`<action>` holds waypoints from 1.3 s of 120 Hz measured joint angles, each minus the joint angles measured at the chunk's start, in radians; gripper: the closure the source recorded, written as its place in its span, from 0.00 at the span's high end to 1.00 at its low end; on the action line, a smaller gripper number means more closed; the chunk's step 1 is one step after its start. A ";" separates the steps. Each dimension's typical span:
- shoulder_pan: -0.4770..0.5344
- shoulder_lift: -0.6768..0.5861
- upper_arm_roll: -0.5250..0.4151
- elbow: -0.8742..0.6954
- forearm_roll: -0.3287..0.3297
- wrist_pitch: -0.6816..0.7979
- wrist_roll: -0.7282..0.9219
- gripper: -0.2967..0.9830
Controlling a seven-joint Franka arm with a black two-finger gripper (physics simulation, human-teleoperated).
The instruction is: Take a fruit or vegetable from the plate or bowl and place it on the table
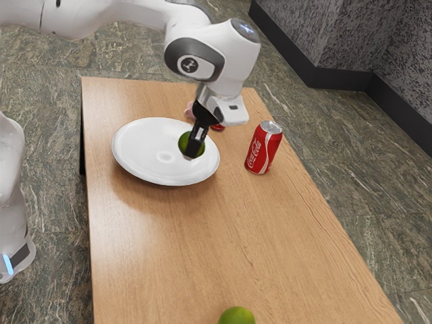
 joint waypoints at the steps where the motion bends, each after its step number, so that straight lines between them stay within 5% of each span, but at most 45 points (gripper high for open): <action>1: 0.000 0.001 -0.005 0.003 0.000 0.000 -0.002 0.49; 37: -0.007 0.041 -0.091 0.048 -0.031 0.046 -0.075 0.49; 110: -0.011 0.275 -0.122 0.048 -0.047 0.411 -0.207 0.50; 156: 0.001 0.277 -0.135 0.090 -0.072 0.407 -0.239 0.73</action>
